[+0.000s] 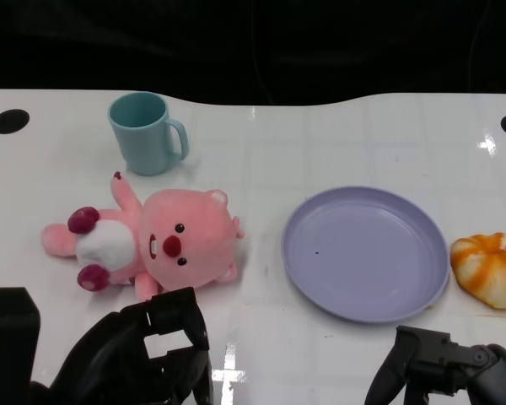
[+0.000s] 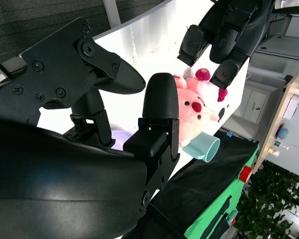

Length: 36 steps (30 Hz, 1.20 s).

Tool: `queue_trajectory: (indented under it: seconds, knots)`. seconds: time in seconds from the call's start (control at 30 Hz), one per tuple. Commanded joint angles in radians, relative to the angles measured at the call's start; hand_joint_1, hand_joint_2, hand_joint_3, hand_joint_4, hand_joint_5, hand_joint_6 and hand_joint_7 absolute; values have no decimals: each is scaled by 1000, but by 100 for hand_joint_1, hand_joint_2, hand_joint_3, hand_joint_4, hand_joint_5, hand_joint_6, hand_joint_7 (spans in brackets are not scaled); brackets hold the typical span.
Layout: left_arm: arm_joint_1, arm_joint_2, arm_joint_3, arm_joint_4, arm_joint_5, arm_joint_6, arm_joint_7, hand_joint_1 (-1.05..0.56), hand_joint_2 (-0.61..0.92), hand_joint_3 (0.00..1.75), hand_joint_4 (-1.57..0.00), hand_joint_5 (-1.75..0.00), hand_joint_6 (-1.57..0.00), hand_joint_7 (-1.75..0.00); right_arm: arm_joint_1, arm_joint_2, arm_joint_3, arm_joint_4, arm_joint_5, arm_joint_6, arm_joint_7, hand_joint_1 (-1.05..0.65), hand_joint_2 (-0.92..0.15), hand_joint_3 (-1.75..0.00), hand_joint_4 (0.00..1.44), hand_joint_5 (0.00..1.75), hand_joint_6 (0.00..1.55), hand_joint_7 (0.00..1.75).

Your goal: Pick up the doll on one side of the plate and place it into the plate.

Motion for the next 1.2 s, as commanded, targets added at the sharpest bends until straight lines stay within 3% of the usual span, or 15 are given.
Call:
queue_trajectory:
  seconds: [0.03, 0.9, 1.07, 1.2]
  knots:
    - [-8, 7, 9, -2, 1, 4, 12, -21, 42, 128, -81, -175, -72, -161, -2, -10, -12, 4, 4, -12, -1, -4, -50, -113, 68, 165, 62, 132]
    - [-9, 5, 11, 2, 5, -5, 14, -22, 43, 125, -80, -175, -72, -159, -5, -8, -12, 1, 10, -4, 0, -4, -50, -114, 68, 166, 62, 132]
    - [-14, -9, 16, -2, 6, -9, 31, -19, 45, 125, -75, -166, -76, -134, -11, -8, -13, 9, 15, -7, 3, -4, -50, -114, 68, 166, 62, 132]
    - [-21, -20, 21, -7, 10, -17, 45, -16, 41, 137, -72, -157, -77, -117, -17, -9, -13, 12, 21, 1, 5, -4, -51, -114, 67, 166, 62, 133]
